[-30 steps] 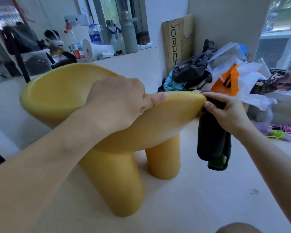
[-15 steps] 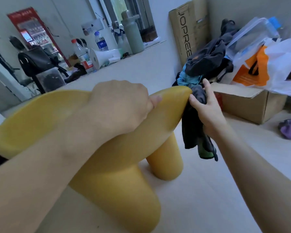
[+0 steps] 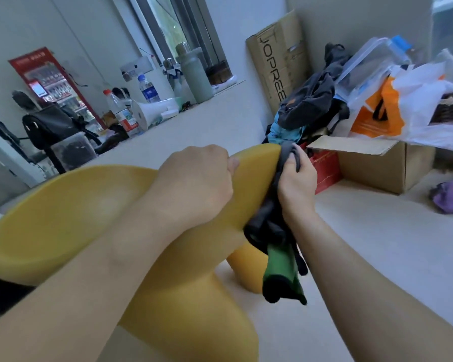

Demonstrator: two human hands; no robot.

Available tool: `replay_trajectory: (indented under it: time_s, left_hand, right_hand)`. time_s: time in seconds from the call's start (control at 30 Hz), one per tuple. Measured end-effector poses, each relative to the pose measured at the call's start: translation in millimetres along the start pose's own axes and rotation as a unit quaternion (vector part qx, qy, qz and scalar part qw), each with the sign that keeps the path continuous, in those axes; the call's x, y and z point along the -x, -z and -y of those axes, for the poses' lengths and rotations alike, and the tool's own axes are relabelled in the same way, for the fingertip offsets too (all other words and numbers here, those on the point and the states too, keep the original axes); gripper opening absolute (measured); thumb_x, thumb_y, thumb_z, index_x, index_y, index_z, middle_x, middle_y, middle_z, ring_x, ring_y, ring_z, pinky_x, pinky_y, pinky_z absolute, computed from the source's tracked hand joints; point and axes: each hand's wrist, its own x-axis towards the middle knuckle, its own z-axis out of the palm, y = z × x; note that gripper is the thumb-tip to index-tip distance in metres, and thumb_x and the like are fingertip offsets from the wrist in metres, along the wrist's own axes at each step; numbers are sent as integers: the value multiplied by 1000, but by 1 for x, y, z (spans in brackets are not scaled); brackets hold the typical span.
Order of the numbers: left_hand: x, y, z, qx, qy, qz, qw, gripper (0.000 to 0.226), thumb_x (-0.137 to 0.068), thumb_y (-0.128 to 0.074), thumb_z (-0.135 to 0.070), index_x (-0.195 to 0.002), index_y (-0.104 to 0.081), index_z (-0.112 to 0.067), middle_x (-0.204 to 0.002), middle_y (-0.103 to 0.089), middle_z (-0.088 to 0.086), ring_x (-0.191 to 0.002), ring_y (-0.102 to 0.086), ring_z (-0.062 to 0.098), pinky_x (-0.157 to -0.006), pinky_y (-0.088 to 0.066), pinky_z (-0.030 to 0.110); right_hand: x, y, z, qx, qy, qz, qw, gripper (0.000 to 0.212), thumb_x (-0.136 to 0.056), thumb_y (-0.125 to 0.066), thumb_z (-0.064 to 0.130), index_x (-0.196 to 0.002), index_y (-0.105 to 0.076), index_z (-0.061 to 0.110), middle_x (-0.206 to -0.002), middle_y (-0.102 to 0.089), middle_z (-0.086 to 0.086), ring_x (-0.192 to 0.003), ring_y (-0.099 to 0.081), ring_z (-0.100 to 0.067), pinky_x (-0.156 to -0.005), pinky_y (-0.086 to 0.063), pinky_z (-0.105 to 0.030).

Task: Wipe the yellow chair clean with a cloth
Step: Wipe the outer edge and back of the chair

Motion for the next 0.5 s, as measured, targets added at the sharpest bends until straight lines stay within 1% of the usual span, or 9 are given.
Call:
replay_trajectory:
  time_s: [0.03,0.1,0.2,0.27,0.3,0.33,0.4,0.47,0.5]
  left_hand:
    - [0,-1,0,-1,2,-5,1000,36,-100,-28,-40,-96,-58,-19,-86,-61,5,-78,-55,25,-65,-40,35]
    - [0,-1,0,-9,5,-26,1000,33,-99,-29,-39,-94,-56,-20,-85,-61,5,-77,-55,26,-64,-37,34]
    - [8,1,-6,-44,-2,-46,998,29,-99,-30,-35,-92,-53,-20,-86,-61,7,-74,-50,26,-63,-32,33]
    - [13,2,-7,-51,-17,-40,998,27,-99,-28,-34,-92,-51,-21,-87,-60,6,-74,-49,25,-63,-33,34]
    - [16,2,-4,-51,-19,-37,998,29,-99,-27,-36,-92,-51,-21,-85,-59,6,-76,-52,27,-63,-35,34]
    - [19,3,0,-46,-16,-34,998,31,-99,-25,-38,-92,-51,-22,-83,-59,6,-76,-54,28,-61,-36,34]
    - [22,4,2,-24,-13,-25,999,33,-99,-24,-40,-88,-49,-21,-78,-56,5,-72,-53,26,-58,-36,35]
    - [21,4,1,-22,-26,-2,999,32,-100,-25,-38,-87,-48,-21,-75,-55,3,-67,-51,20,-55,-35,33]
    - [20,5,2,-24,-32,7,999,32,-101,-25,-38,-87,-48,-21,-74,-55,2,-66,-50,17,-53,-33,30]
  right_hand:
    - [3,-2,1,-9,-17,-10,1000,37,-100,-43,14,-136,-54,16,-132,-57,3,-126,-50,-10,-91,-31,-4]
    - [30,-7,12,-7,15,-5,1000,38,-99,-46,13,-135,-55,20,-129,-57,8,-117,-49,1,-92,-32,-2]
    - [96,-5,30,-2,157,35,987,40,-95,-51,13,-133,-57,22,-135,-54,10,-125,-46,0,-106,-32,-13]
    - [111,-2,32,20,253,53,966,40,-92,-55,10,-130,-58,21,-133,-52,15,-125,-43,1,-107,-29,-13]
    - [104,-1,33,24,267,59,962,41,-91,-56,9,-130,-57,23,-130,-52,18,-123,-44,2,-106,-29,-11]
    - [93,-2,29,18,244,48,969,41,-92,-55,9,-129,-56,25,-128,-52,20,-122,-45,2,-104,-29,-9]
    - [57,-7,18,-32,109,-10,994,35,-97,-50,11,-129,-58,23,-129,-58,11,-125,-50,-4,-96,-34,-2]
    - [22,-9,8,-96,-47,-62,992,34,-100,-45,12,-132,-57,17,-132,-59,1,-123,-53,-10,-82,-39,3]
    - [11,-10,3,-121,-88,-73,986,35,-101,-44,12,-134,-55,14,-128,-61,1,-118,-56,-8,-78,-43,1]
